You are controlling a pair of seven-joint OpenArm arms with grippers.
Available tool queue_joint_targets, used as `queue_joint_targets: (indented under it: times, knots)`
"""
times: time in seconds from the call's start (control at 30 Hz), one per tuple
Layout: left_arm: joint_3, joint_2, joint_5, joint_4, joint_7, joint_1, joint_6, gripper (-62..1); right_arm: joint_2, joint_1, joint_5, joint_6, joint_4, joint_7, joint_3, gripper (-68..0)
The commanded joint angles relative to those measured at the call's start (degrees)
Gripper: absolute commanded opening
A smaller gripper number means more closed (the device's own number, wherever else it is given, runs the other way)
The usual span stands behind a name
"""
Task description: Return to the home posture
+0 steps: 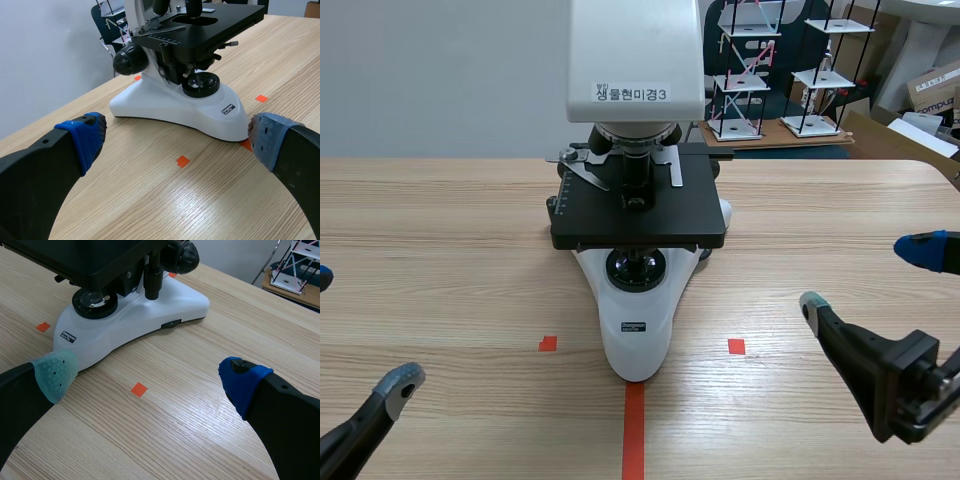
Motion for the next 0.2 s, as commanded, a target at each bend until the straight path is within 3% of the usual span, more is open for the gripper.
queue_joint_targets:
  times: [0.0, 0.17]
  knots:
    - [-0.33, -0.15, -0.76, 0.22, -1.05, -0.04, -0.04, -1.3, 0.28, 0.66, 0.44, -0.22, 0.42, 0.85, 0.48, -5.8]
    - [-0.33, -0.15, -0.76, 0.22, -1.05, -0.04, -0.04, -1.3, 0.28, 0.66, 0.44, -0.22, 0.42, 0.83, 0.48, -5.8]
